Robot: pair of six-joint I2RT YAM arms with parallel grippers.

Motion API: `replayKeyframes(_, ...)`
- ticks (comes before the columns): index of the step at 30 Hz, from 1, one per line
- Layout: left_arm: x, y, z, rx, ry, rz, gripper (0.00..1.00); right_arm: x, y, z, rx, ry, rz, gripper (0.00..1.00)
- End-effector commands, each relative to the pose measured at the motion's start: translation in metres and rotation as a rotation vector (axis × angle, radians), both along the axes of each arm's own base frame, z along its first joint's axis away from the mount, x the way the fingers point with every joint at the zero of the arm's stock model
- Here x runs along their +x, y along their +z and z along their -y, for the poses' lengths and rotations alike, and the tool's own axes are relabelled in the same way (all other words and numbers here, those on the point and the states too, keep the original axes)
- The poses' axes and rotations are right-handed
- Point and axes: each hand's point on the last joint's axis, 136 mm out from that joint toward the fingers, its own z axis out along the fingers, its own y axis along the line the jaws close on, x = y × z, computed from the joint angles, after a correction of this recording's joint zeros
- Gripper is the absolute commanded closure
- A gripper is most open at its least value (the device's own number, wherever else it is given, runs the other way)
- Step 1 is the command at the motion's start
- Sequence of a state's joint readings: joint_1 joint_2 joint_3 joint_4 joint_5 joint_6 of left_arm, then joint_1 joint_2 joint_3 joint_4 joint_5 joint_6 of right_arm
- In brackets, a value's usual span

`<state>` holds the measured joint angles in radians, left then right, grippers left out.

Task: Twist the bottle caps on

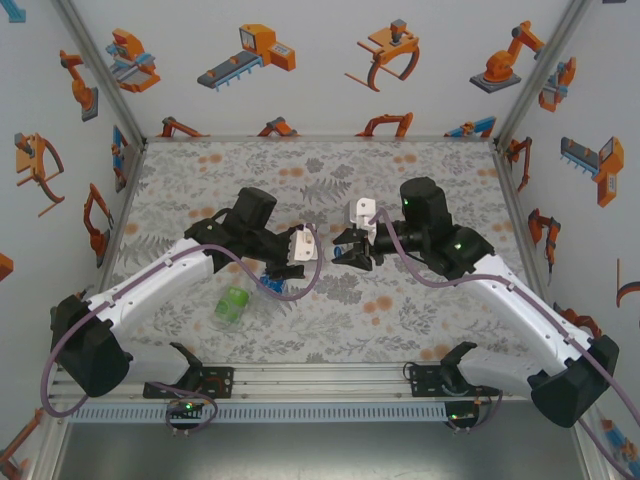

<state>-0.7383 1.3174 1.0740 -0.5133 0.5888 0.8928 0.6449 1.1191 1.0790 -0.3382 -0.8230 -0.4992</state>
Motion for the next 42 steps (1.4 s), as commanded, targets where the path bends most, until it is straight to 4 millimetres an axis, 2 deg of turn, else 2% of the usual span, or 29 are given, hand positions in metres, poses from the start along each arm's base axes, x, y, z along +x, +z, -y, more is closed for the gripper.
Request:
replayKeyframes(1,-0.006,0.015,0.003,-0.033,-0.04,0.014,1.0,-0.005,-0.002,-0.003,0.009,0.037,0.017,0.59)
replayKeyframes(6,-0.006,0.015,0.003,-0.033,-0.039,0.014,1.0,-0.005,-0.003,-0.003,0.007,0.037,0.015,0.61)
replayKeyframes(10,-0.007,0.015,0.003,-0.036,-0.041,0.013,1.0,-0.004,-0.005,-0.003,-0.001,0.025,0.014,0.67)
replayKeyframes(14,-0.006,0.017,0.002,-0.037,-0.039,0.018,1.0,0.004,-0.006,-0.002,-0.009,-0.037,-0.037,0.83)
replayKeyframes(15,-0.006,0.017,0.002,-0.036,-0.038,0.019,1.0,0.01,-0.005,-0.002,-0.001,-0.08,-0.081,0.91)
replayKeyframes(16,-0.006,0.016,0.002,-0.035,-0.039,0.019,1.0,0.019,-0.005,-0.002,0.014,-0.151,-0.143,0.98)
replayKeyframes(17,-0.006,0.017,0.002,-0.036,-0.038,0.021,1.0,0.026,-0.003,-0.002,0.036,-0.212,-0.203,1.0)
replayKeyframes(20,-0.003,0.017,0.003,-0.035,-0.023,0.026,1.0,0.051,-0.006,0.004,0.103,-0.443,-0.469,1.0)
replayKeyframes(23,0.001,0.017,0.003,-0.036,-0.003,0.034,1.0,0.066,-0.016,0.012,0.168,-0.648,-0.768,1.0)
replayKeyframes(26,0.005,0.017,0.003,-0.036,0.015,0.04,1.0,0.073,-0.022,0.019,0.253,-0.792,-1.063,1.0)
replayKeyframes(28,0.006,0.017,0.003,-0.037,0.022,0.044,1.0,0.074,-0.034,0.024,0.279,-0.895,-1.279,1.0)
replayKeyframes(32,0.008,0.018,0.004,-0.037,0.03,0.048,1.0,0.07,-0.058,0.026,0.236,-1.035,-1.572,1.0)
replayKeyframes(35,0.008,0.019,0.003,-0.038,0.034,0.053,1.0,0.075,-0.053,0.024,0.308,-1.022,-1.605,1.0)
replayKeyframes(40,0.007,0.02,0.002,-0.038,0.031,0.058,1.0,0.08,-0.03,0.024,0.327,-0.977,-1.475,1.0)
replayKeyframes(41,0.007,0.02,0.002,-0.039,0.032,0.057,1.0,0.08,-0.022,0.022,0.319,-0.942,-1.424,0.98)
replayKeyframes(42,0.007,0.02,0.002,-0.04,0.03,0.057,1.0,0.08,-0.014,0.019,0.303,-0.903,-1.353,0.85)
